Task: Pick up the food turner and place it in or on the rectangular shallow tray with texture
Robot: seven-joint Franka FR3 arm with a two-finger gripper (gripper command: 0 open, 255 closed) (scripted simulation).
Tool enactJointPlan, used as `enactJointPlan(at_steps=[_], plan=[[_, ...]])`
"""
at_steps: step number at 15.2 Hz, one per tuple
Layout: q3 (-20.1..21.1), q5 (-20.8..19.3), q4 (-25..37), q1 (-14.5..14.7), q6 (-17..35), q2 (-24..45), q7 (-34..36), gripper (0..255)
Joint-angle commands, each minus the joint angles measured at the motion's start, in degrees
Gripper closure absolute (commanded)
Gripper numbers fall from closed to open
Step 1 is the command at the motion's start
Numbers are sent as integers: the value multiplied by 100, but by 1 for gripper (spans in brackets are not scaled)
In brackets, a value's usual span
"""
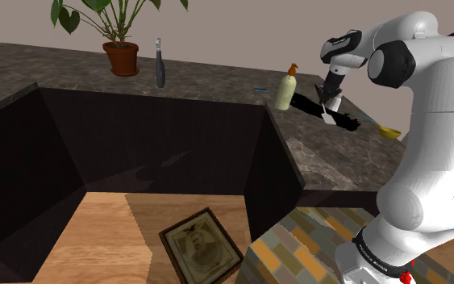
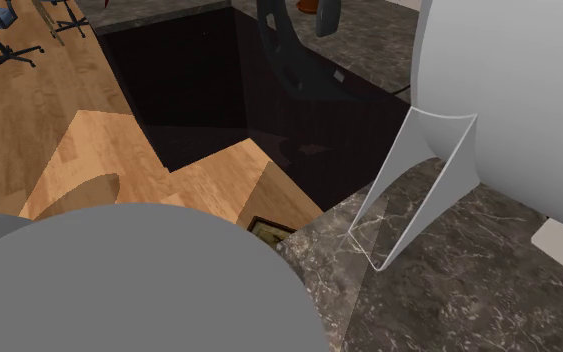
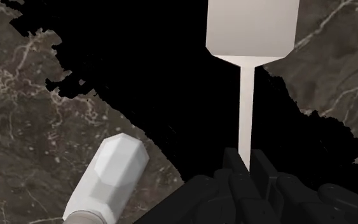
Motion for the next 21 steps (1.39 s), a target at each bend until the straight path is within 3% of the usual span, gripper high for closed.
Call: enactJointPlan(at_steps=[1, 7, 8, 13, 17, 21], plan=[[5, 8, -8, -4, 31, 21, -5, 255], [5, 8, -7, -4, 30, 21, -5, 255], [5, 8, -7, -4, 30, 21, -5, 0], [5, 8, -7, -4, 30, 21, -5, 0], [-52, -88, 384, -5, -567, -200, 62, 0], [-52, -89, 384, -5, -567, -200, 62, 0]])
